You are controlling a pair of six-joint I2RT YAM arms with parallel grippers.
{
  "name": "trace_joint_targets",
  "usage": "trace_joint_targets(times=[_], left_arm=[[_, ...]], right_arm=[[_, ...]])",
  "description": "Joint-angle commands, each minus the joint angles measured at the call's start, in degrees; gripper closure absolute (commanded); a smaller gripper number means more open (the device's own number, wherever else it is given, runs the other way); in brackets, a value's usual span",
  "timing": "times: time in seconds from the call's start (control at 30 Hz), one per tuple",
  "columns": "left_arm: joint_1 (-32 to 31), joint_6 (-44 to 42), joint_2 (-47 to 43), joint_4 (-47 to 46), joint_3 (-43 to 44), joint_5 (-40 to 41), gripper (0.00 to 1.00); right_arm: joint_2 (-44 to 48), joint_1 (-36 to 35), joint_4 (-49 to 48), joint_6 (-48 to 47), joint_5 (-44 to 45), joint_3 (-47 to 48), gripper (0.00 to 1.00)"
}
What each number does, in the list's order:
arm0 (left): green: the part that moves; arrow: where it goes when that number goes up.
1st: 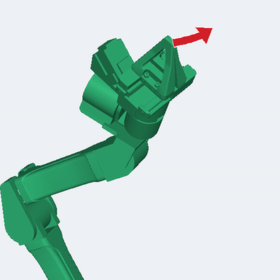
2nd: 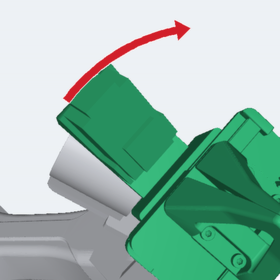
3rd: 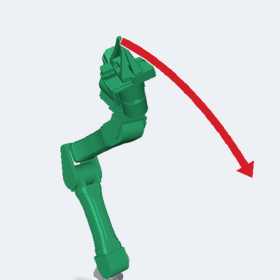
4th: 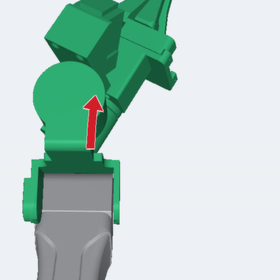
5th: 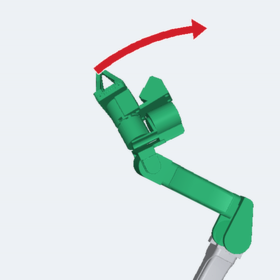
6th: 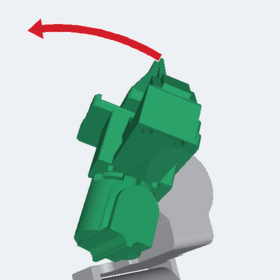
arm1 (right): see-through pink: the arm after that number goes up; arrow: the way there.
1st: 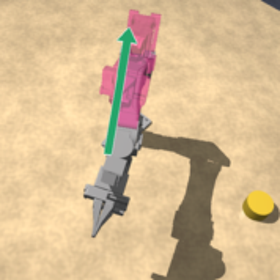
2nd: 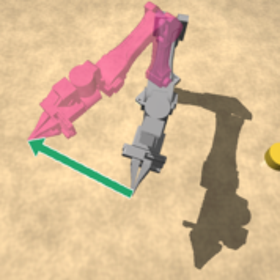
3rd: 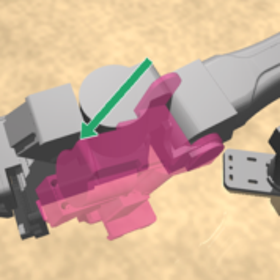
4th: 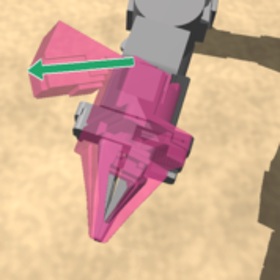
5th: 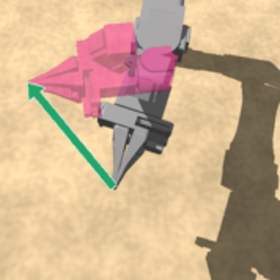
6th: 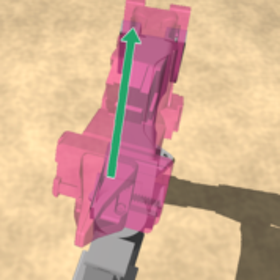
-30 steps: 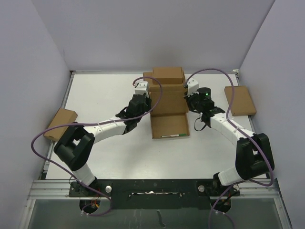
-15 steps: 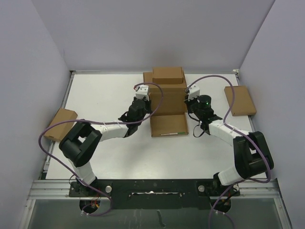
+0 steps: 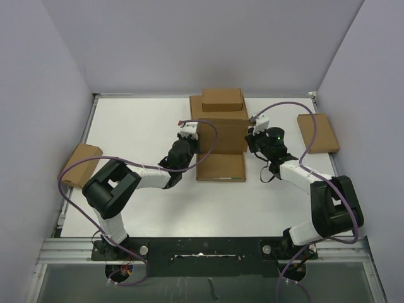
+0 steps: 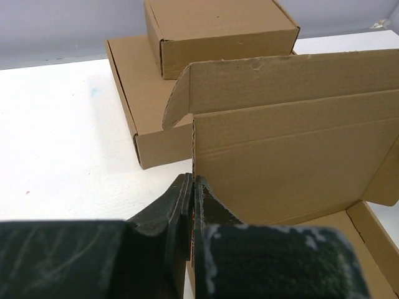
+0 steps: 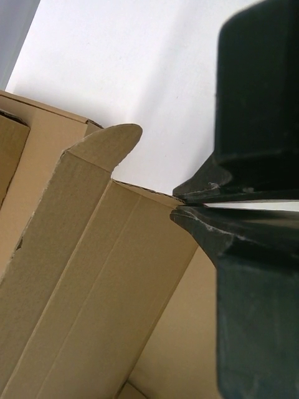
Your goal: Fold the paper box
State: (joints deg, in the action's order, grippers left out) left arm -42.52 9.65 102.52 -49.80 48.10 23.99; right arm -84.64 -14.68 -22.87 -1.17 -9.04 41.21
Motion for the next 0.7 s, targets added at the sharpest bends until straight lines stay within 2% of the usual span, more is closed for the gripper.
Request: trace_joint_targets(times=[0.0,0.1,0.33,0.67], left_arm=[[-1.6,-1.3,1.0,-9.7,-0.5,-2.2,1.00],[-1.6,-2.5,0.7,-10.2,-0.9,-2.9,1.00],[-1.6,-3.9,0.6,-11.1,-1.7,-3.6,1.00],[-1.6,-4.8,-0.4,-12.2,-2.8,-3.8,1.00]], right_arm=[[3.3,-0.9,0.1,0.4,-7.0,1.0,0.95],[4.1,-0.1,2.0,-1.1,-8.3,1.6,0.89],[4.2,3.0,10.3,-5.7,-13.2,6.0,0.65],[8.5,10.2,24.6,-18.5,-31.2,11.9,0.29]])
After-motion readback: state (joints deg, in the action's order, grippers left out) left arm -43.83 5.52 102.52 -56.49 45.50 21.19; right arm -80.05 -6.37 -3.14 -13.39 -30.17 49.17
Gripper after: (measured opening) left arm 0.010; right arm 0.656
